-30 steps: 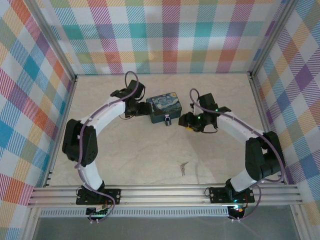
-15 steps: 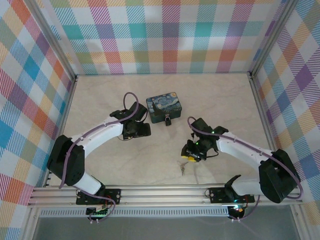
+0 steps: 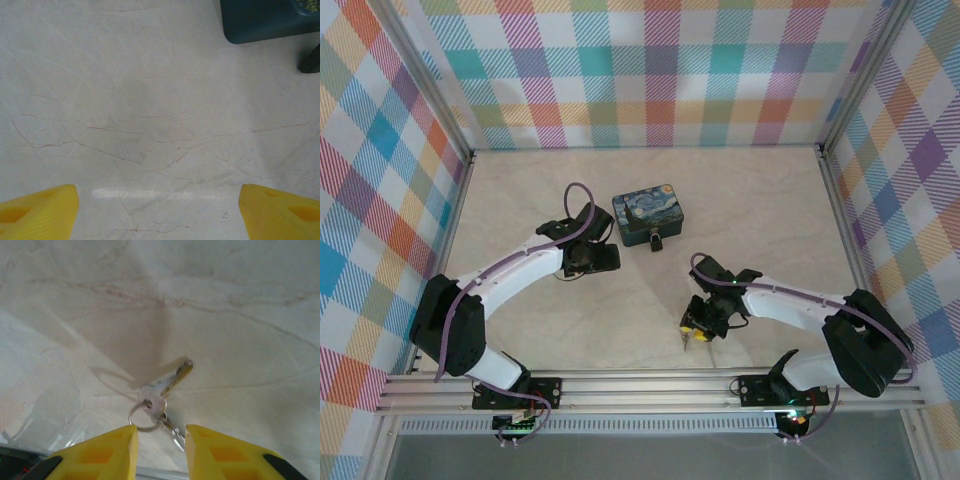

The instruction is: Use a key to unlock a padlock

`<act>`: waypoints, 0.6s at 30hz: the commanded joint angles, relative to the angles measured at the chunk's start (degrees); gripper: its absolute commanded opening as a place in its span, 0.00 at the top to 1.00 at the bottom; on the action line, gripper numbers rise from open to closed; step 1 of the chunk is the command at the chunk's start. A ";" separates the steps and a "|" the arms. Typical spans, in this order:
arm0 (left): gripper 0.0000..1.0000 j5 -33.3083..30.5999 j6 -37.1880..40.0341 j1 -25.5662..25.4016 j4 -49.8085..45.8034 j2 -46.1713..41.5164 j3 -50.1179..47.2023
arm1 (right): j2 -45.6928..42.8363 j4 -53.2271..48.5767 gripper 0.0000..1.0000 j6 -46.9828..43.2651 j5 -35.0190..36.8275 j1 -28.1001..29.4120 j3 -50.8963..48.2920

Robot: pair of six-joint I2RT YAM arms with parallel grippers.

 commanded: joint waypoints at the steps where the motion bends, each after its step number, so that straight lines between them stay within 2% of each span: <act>1: 0.17 -0.40 0.85 -0.54 -0.01 -1.25 0.74 | 0.88 1.95 0.70 2.43 2.30 0.41 -0.30; 12: 0.17 -0.97 1.47 -0.54 -0.34 -2.19 0.96 | 3.52 3.71 0.72 2.89 3.45 0.39 -1.02; 18: 0.17 -1.30 1.50 -0.54 -0.70 -3.03 0.94 | 3.98 3.37 0.77 2.80 5.83 0.39 -1.44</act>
